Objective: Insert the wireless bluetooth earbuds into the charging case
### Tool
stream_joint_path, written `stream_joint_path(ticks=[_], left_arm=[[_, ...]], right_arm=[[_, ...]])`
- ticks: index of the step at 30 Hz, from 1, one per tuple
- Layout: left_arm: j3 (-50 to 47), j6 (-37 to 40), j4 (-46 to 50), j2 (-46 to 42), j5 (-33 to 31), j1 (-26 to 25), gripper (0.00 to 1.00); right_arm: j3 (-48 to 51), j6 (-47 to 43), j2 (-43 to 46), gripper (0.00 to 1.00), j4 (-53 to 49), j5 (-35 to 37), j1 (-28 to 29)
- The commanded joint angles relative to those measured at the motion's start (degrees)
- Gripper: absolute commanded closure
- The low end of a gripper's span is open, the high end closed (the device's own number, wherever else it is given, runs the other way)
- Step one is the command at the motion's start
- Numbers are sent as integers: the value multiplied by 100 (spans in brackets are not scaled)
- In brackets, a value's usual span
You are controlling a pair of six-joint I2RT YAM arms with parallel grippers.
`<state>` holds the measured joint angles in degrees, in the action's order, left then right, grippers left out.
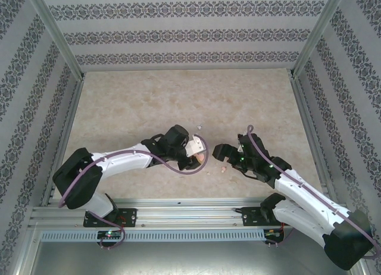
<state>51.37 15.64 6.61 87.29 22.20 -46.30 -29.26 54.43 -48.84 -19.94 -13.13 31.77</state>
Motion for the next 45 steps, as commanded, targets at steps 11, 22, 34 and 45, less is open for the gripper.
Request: stream_joint_path(ticks=[11, 22, 34, 45], left_arm=[[1170, -151, 1173, -535, 1063, 157, 70], [1393, -120, 1301, -500, 1315, 166, 70], [1438, -382, 1017, -388, 1523, 295, 68], [1153, -1350, -82, -954, 1848, 995, 33]], right_arm=[[-977, 61, -470, 8, 132, -1226, 178], [-901, 468, -669, 40, 716, -1625, 154], [-512, 1519, -789, 72, 2107, -2184, 79], [-818, 2279, -697, 77, 2377, -2009, -58]])
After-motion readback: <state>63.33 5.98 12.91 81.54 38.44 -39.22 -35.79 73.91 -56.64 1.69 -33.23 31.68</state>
